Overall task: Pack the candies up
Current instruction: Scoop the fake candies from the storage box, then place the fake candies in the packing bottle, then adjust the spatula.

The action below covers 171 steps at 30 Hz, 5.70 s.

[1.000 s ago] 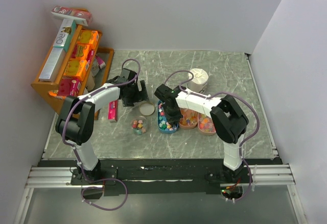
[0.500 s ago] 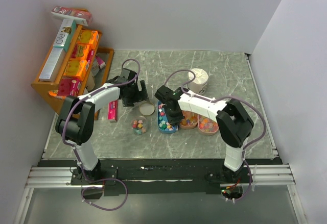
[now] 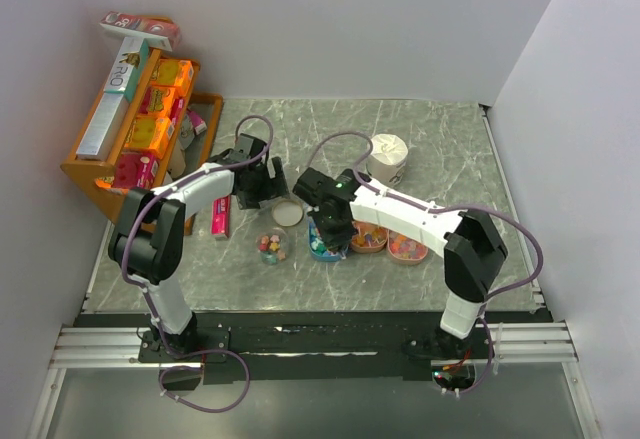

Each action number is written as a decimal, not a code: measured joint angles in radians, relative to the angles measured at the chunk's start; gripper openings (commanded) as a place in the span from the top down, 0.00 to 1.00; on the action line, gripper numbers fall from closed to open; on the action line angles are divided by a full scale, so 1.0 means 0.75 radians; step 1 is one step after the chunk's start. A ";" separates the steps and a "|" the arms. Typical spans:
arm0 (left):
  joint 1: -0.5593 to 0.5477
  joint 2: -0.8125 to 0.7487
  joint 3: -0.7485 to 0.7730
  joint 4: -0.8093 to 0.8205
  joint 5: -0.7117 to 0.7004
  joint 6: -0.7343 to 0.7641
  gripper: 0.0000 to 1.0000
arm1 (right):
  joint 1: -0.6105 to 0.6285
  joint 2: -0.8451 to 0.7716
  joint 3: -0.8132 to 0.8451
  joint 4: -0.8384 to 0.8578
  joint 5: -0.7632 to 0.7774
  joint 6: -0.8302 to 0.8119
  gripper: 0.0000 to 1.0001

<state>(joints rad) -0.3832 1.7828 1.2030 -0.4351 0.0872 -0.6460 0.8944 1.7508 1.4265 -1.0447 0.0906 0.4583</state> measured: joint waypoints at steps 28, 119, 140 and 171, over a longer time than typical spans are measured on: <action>0.096 -0.025 0.017 -0.047 0.077 -0.002 0.04 | 0.233 0.401 0.577 -0.360 -0.451 -0.078 1.00; 0.116 -0.023 0.017 -0.045 0.121 -0.003 0.03 | -0.035 0.279 0.310 -0.388 -1.257 -0.036 1.00; 0.116 -0.025 0.017 -0.040 0.124 -0.003 0.04 | -0.072 0.280 0.202 -0.220 -1.329 0.109 1.00; -0.155 -0.310 -0.019 0.178 0.456 0.222 0.01 | 0.156 -0.289 -0.059 -0.168 -0.007 0.111 1.00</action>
<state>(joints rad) -0.4995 1.5501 1.1889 -0.3019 0.4294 -0.4797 1.0111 1.5337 1.3823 -1.1706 0.0853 0.5419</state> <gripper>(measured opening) 0.987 0.152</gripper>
